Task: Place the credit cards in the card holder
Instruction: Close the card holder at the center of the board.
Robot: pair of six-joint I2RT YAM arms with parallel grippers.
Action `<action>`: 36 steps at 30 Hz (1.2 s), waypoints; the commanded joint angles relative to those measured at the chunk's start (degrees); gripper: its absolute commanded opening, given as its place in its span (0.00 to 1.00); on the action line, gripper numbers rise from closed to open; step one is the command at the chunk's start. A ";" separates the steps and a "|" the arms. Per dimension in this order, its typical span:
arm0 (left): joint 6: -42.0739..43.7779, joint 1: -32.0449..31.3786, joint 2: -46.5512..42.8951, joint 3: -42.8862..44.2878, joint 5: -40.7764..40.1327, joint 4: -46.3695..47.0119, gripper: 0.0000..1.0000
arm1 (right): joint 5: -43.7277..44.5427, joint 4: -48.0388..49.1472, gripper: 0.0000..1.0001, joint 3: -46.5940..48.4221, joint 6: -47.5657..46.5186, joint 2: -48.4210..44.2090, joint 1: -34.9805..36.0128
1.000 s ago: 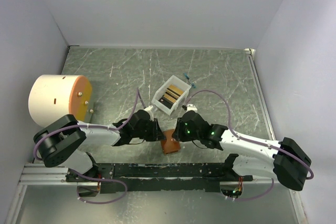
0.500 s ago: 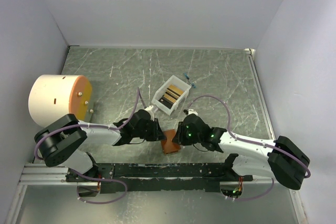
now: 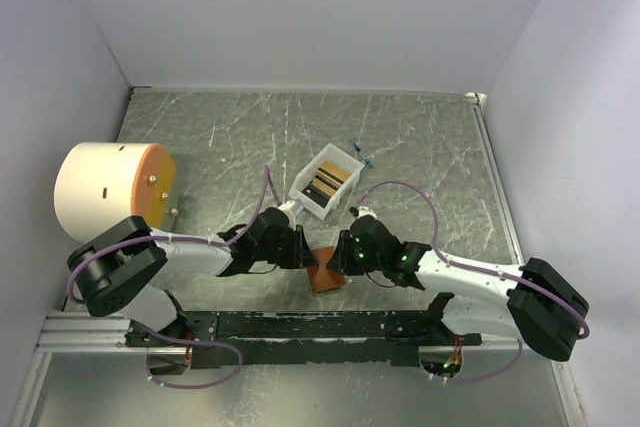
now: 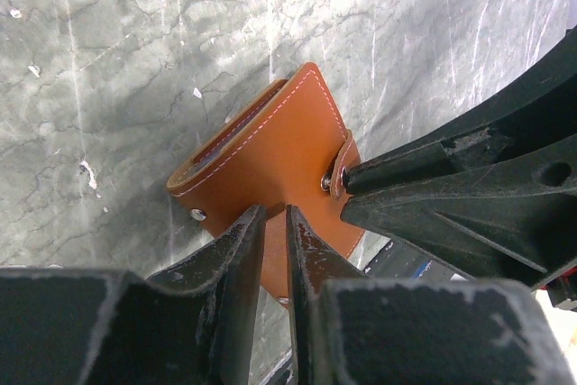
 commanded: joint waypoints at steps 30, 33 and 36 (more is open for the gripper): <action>2.22 -1.20 0.61 1.14 -0.18 -3.25 0.29 | 2.73 -13.64 0.19 10.08 -6.58 1.39 -2.19; 2.32 -1.25 0.65 1.45 -0.33 -3.68 0.29 | 2.79 -13.41 0.19 9.58 -6.27 1.70 -2.27; 2.44 -1.25 0.64 1.62 -0.43 -3.84 0.29 | 1.31 -11.44 0.19 8.27 -6.20 2.42 -2.58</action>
